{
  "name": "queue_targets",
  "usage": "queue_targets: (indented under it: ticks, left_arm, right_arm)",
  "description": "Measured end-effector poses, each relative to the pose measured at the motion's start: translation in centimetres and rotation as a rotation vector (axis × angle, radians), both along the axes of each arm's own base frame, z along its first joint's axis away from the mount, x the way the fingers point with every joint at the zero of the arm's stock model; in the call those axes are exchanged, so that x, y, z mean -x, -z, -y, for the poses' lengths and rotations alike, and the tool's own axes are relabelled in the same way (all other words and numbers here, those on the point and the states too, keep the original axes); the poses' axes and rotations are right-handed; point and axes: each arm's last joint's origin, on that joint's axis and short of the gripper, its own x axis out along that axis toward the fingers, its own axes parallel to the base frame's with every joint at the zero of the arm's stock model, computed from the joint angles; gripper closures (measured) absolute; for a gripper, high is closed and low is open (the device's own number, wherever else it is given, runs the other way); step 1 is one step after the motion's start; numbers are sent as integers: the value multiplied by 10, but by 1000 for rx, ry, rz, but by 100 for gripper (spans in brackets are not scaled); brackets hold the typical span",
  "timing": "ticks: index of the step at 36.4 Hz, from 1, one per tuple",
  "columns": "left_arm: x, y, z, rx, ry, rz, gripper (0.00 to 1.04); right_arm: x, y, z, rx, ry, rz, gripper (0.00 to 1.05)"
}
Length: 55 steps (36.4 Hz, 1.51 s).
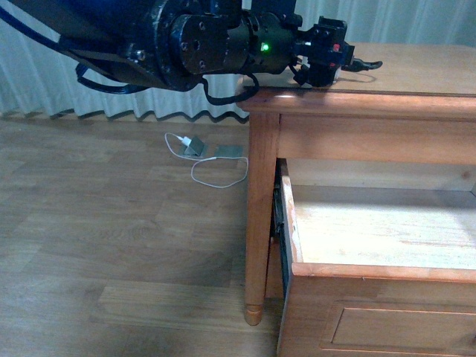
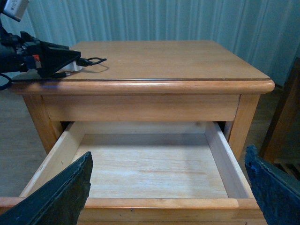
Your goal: Put charger into drawer
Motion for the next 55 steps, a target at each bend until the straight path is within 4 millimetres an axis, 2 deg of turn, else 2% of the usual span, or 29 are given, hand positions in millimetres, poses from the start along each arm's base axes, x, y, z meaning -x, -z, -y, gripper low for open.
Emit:
queue_targets:
  ticks: [8, 11, 22, 26, 29, 36, 41, 49, 55]
  left_arm:
    - [57, -31, -4, 110, 100, 50, 44]
    - [72, -35, 0, 130, 145, 58, 44]
    - [104, -12, 31, 76, 288, -21, 44]
    - [110, -3, 44, 52, 318, -42, 44]
    - [111, 12, 54, 29, 332, -77, 44]
    - [101, 40, 64, 1, 306, -144, 44]
    - [94, 52, 69, -6, 269, -167, 44]
    - [84, 56, 71, 4, 124, -165, 5]
    - [88, 43, 63, 33, 16, -164, 7]
  right_arm:
    - [0, 0, 0, 0, 0, 0, 9]
    - [0, 0, 0, 0, 0, 0, 9]
    - [0, 0, 0, 0, 0, 0, 9]
    - [0, 0, 0, 0, 0, 0, 9]
    - [0, 0, 0, 0, 0, 0, 9]
    - [0, 0, 0, 0, 0, 0, 9]
    - [0, 0, 0, 0, 0, 0, 9]
    - [0, 0, 0, 0, 0, 0, 9]
    - [0, 0, 0, 0, 0, 0, 9]
